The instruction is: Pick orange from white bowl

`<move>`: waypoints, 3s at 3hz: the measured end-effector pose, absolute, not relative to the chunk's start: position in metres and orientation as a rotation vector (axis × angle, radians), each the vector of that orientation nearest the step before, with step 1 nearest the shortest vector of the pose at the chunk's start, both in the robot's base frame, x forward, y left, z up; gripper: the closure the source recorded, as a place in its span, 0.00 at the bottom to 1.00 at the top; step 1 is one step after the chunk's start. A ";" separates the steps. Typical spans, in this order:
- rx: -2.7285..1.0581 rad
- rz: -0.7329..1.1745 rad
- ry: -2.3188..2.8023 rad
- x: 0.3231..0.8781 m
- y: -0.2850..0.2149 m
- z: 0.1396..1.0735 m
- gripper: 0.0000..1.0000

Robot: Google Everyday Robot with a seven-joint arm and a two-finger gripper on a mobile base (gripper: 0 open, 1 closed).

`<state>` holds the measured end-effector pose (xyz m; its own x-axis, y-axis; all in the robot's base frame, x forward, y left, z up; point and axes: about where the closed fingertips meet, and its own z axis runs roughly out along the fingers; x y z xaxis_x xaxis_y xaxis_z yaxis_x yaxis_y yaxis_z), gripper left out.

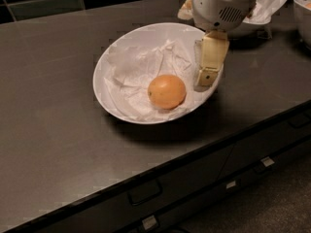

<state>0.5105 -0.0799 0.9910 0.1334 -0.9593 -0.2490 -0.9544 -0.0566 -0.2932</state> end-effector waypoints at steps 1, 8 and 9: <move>-2.071 0.014 1.815 0.521 -0.066 0.980 0.07; -2.195 0.219 1.857 0.537 -0.054 0.883 0.21; -2.217 0.246 1.847 0.537 -0.047 0.875 0.21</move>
Offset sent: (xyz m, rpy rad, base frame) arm 0.0280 0.0357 -0.0401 -0.0095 0.0734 0.1157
